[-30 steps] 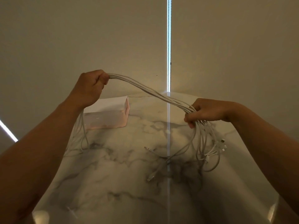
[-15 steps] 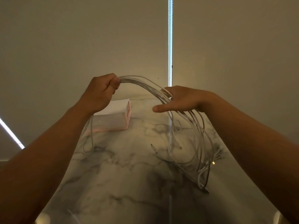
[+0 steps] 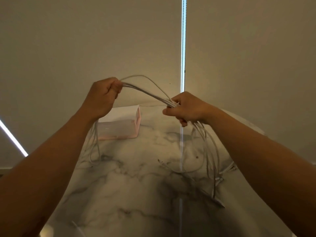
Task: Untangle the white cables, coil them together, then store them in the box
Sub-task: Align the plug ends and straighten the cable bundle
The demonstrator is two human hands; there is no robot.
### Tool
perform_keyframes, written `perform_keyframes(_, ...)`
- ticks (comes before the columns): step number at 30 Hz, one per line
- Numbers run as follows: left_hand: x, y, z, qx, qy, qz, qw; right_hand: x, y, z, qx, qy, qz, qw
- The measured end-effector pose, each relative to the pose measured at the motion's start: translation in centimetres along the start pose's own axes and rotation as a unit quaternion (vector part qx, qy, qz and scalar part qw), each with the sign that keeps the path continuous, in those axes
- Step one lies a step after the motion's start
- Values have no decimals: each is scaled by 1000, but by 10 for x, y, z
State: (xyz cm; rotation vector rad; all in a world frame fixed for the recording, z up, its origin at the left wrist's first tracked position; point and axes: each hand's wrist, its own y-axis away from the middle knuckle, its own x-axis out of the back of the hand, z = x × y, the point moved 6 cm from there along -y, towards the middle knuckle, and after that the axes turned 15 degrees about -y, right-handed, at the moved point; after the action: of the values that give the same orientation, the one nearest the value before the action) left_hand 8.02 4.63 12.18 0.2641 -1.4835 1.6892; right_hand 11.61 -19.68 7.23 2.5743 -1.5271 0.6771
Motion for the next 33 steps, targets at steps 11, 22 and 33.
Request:
perform_keyframes(11,16,-8,-32,106,26,75,991,69,24,32,-113,202,-83,969)
perform_keyframes(22,10,0,-48,180,113,53,976,72,40,66,-88,133,-11,987)
perform_keyframes(33,10,4,-39,135,52,30,989,104,54,140,-172,-107,229,952)
